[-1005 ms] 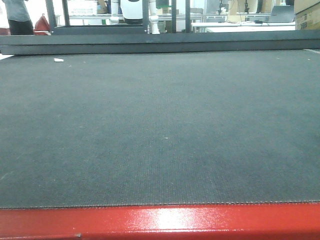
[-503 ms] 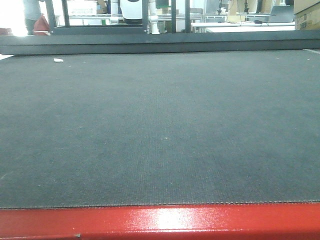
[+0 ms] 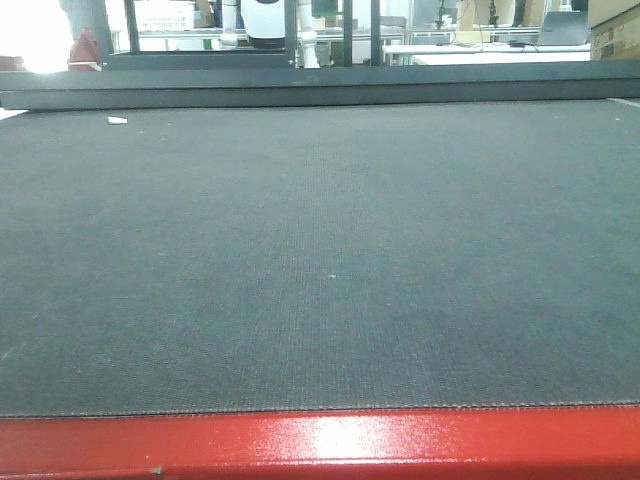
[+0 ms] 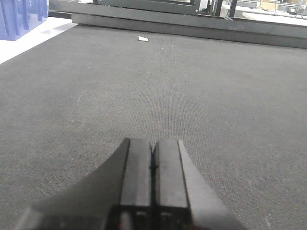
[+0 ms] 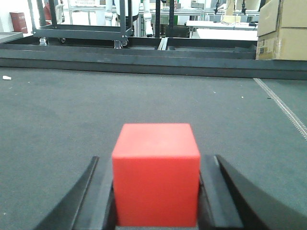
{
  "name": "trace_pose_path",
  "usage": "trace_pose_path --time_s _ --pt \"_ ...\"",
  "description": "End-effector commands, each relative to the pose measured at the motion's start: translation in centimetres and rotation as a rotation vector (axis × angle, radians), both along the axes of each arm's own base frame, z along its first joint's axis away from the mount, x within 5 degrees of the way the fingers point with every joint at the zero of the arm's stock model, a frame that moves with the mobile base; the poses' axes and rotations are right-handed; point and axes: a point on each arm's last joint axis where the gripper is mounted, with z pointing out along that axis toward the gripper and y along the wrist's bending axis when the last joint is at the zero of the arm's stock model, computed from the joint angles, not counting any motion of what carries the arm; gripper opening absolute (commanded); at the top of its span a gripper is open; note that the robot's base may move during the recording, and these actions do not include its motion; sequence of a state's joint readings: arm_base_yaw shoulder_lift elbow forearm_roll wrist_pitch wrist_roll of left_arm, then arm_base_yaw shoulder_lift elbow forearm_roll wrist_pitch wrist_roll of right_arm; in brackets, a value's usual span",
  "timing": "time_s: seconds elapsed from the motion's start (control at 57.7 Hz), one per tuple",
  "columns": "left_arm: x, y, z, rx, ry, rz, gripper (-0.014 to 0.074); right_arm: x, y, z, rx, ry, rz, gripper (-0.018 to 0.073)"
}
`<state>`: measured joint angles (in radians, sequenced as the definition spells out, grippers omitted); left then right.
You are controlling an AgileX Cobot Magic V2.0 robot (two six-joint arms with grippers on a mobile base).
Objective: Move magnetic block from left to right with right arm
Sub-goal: 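Hold the red cube raised in the right gripper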
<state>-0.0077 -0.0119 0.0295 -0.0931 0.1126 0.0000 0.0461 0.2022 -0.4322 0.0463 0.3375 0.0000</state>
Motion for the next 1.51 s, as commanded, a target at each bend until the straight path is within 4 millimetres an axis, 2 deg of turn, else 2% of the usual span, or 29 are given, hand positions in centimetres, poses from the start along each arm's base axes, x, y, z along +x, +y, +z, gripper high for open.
trace_pose_path --time_s 0.0,1.49 --pt "-0.04 0.03 0.44 -0.010 -0.083 0.001 -0.0126 -0.10 -0.08 1.66 -0.007 -0.113 -0.011 0.0283" --pt "-0.03 0.03 0.43 -0.010 -0.082 0.001 -0.0126 -0.09 -0.08 1.64 -0.007 -0.112 -0.011 0.0283"
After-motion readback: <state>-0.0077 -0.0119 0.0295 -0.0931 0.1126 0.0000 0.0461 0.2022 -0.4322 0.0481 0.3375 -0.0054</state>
